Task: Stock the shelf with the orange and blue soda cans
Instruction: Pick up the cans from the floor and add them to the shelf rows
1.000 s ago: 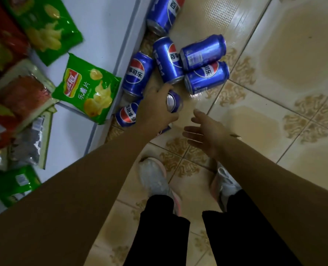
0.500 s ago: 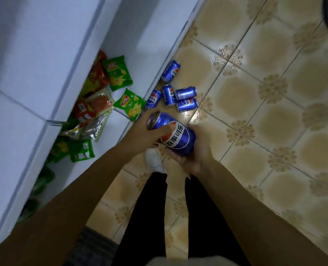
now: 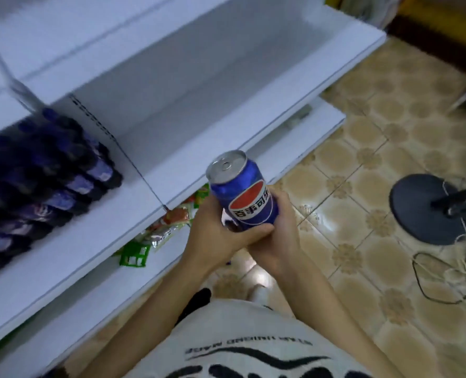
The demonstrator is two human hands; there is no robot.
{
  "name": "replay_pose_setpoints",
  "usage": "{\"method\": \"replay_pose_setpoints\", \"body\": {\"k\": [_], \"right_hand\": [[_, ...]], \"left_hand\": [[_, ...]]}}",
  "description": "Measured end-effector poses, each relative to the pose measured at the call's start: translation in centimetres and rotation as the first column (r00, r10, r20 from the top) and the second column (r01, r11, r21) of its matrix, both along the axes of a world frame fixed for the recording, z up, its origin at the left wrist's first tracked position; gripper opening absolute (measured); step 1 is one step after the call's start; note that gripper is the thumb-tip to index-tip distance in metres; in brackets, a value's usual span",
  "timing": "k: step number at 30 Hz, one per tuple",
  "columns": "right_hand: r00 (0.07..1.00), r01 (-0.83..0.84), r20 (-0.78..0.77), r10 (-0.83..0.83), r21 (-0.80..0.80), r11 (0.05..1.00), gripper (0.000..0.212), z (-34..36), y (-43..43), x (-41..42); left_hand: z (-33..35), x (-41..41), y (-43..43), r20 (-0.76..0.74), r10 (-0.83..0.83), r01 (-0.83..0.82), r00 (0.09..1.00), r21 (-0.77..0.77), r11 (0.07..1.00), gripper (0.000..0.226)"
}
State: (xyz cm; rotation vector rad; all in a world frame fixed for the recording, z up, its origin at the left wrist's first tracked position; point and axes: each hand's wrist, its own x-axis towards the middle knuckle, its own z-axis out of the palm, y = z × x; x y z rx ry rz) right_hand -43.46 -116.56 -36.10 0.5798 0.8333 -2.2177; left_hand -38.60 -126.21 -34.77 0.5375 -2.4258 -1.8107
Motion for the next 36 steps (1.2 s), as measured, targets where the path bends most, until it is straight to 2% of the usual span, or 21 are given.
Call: {"method": "replay_pose_setpoints", "body": {"k": [1, 3, 5, 7, 8, 10, 11, 13, 14, 16, 17, 18, 20, 21, 22, 23, 26, 29, 31, 36], "right_hand": [[0.994, -0.039, -0.096, 0.047, 0.083, 0.996, 0.036, 1.6, -0.2, -0.2], [0.936, -0.067, -0.303, 0.179, 0.345, 0.936, 0.033, 4.5, -0.8, -0.6], [0.818, 0.045, -0.511, 0.266, 0.517, 0.855, 0.022, 7.7, -1.4, -1.0], [0.648, 0.127, -0.705, 0.288, 0.473, 0.872, 0.021, 11.3, -2.3, -0.9], [0.545, 0.11, -0.786, 0.293, 0.413, 0.904, 0.026, 13.3, -2.7, -0.6], [0.344, -0.03, -0.89, 0.299, 0.308, 0.951, 0.042, 16.8, -3.9, 0.0], [0.247, -0.089, -0.915, 0.318, 0.305, 0.948, 0.052, 18.3, -4.4, 0.3], [0.083, -0.132, -0.924, 0.374, 0.362, 0.923, 0.07, 20.7, -5.5, 0.6], [0.037, -0.139, -0.922, 0.385, 0.376, 0.916, 0.075, 21.5, -6.0, 0.7], [0.009, -0.142, -0.929, 0.37, 0.365, 0.92, 0.076, 22.8, -7.4, 1.1], [0.017, -0.141, -0.934, 0.357, 0.351, 0.926, 0.073, 23.3, -8.2, 1.5], [0.032, -0.142, -0.938, 0.344, 0.337, 0.931, 0.07, 23.7, -9.1, 1.8], [0.053, -0.153, -0.939, 0.34, 0.329, 0.932, 0.064, 24.4, -10.9, 2.3], [0.037, -0.149, -0.935, 0.354, 0.345, 0.927, 0.064, 24.7, -11.8, 2.6], [0.006, -0.141, -0.927, 0.376, 0.372, 0.918, 0.066, 24.8, -12.7, 2.8], [-0.033, -0.137, -0.916, 0.4, 0.401, 0.906, 0.07, 25.1, -13.4, 2.9], [-0.181, -0.16, -0.86, 0.478, 0.505, 0.848, 0.083, 25.4, -15.1, 3.1], [-0.34, -0.155, -0.784, 0.52, 0.592, 0.791, 0.103, 25.6, -16.7, 3.3], [-0.383, -0.127, -0.756, 0.531, 0.613, 0.78, 0.11, 25.8, -18.4, 3.8], [-0.426, -0.034, -0.704, 0.568, 0.64, 0.768, 0.114, 27.2, -24.5, 5.4]], "left_hand": [[0.9, 0.2, -0.1, -0.021, 0.042, -0.042, 0.999, 0.038, 0.998, 0.077], [2.9, 0.7, -0.8, -0.077, 0.128, -0.12, 0.989, 0.099, 0.988, 0.078], [5.8, 1.5, -1.9, -0.148, 0.188, -0.169, 0.971, 0.128, 0.977, 0.074], [9.1, 2.6, -3.6, -0.215, 0.196, -0.181, 0.957, 0.085, 0.98, 0.068], [10.8, 3.2, -4.5, -0.245, 0.18, -0.172, 0.953, 0.053, 0.984, 0.068], [13.8, 4.5, -6.2, -0.314, 0.127, -0.133, 0.941, 0.003, 0.991, 0.065], [15.0, 5.1, -6.8, -0.336, 0.107, -0.121, 0.936, -0.019, 0.993, 0.062], [16.4, 6.2, -7.9, -0.377, 0.106, -0.121, 0.92, -0.015, 0.993, 0.06], [16.9, 6.6, -8.3, -0.404, 0.115, -0.115, 0.908, 0.025, 0.993, 0.062], [17.4, 7.3, -8.6, -0.468, 0.178, -0.097, 0.866, 0.19, 0.977, 0.064], [17.5, 7.6, -8.6, -0.495, 0.243, -0.069, 0.834, 0.344, 0.937, 0.061], [17.5, 8.0, -8.6, -0.488, 0.337, -0.032, 0.805, 0.531, 0.847, 0.055], [17.7, 8.8, -8.4, -0.386, 0.504, 0.061, 0.772, 0.835, 0.546, 0.054], [17.9, 9.3, -8.4, -0.337, 0.553, 0.111, 0.762, 0.91, 0.401, 0.059], [18.1, 9.7, -8.5, -0.31, 0.579, 0.153, 0.754, 0.94, 0.304, 0.063], [18.4, 10.0, -8.7, -0.3, 0.596, 0.181, 0.745, 0.951, 0.252, 0.063], [19.2, 10.5, -10.1, -0.269, 0.641, 0.175, 0.719, 0.963, 0.207, 0.06], [19.9, 11.0, -12.3, -0.256, 0.638, 0.136, 0.726, 0.963, 0.231, 0.056], [20.2, 11.4, -14.1, -0.252, 0.627, 0.127, 0.738, 0.963, 0.237, 0.054], [21.5, 12.5, -20.0, -0.221, 0.635, 0.064, 0.74, 0.963, 0.26, 0.05]]}}
